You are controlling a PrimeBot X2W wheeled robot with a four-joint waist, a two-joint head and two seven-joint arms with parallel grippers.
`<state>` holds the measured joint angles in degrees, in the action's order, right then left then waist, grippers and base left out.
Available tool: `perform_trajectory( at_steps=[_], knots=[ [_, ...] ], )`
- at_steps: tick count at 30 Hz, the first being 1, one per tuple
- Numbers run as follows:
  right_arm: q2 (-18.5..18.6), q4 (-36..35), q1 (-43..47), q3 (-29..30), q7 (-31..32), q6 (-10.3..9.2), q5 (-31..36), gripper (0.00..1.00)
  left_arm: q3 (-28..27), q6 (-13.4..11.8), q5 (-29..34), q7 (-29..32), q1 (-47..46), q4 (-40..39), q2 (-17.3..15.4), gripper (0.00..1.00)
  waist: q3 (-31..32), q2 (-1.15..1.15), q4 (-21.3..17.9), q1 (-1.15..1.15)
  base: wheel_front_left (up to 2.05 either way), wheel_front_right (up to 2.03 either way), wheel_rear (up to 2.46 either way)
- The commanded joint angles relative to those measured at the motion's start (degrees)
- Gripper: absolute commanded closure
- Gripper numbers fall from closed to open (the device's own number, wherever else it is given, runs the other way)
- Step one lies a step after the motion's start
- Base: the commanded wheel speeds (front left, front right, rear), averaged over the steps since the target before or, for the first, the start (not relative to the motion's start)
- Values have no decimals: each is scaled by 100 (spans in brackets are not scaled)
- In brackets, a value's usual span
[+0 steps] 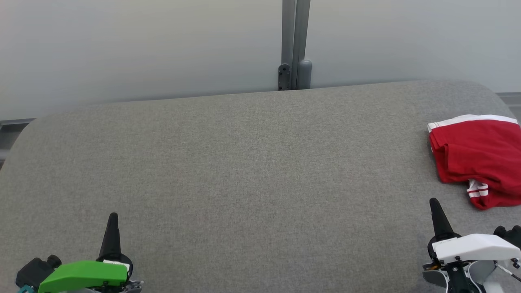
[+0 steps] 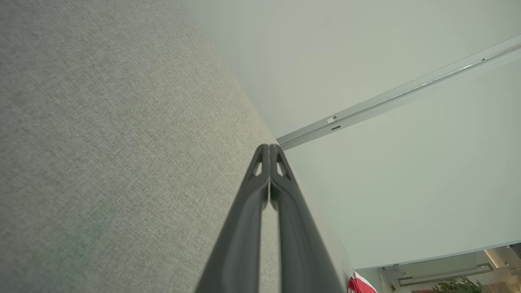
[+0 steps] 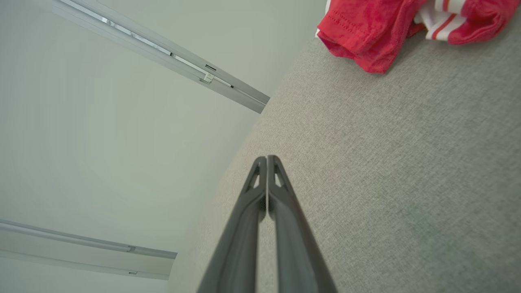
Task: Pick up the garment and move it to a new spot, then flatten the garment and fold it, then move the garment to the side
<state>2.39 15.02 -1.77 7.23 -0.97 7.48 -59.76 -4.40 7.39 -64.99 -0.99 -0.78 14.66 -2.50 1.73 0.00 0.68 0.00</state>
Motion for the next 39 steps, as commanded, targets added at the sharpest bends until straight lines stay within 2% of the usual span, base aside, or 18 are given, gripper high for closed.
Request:
perform_trajectory(
  at_steps=[1, 39],
  knots=[
    [44, -76, -155, -5, 43, 2, -172, 100, -34, 9, -165, 48, -172, -66, -40, 100, -4, 0, -2, 0, 0, 0, 0],
    [59, -104, -381, -51, 541, 2, -2312, 100, -168, 15, -1957, 542, -466, -68, -52, 100, -121, 0, -43, 0, 0, 0, 0]
  ],
)
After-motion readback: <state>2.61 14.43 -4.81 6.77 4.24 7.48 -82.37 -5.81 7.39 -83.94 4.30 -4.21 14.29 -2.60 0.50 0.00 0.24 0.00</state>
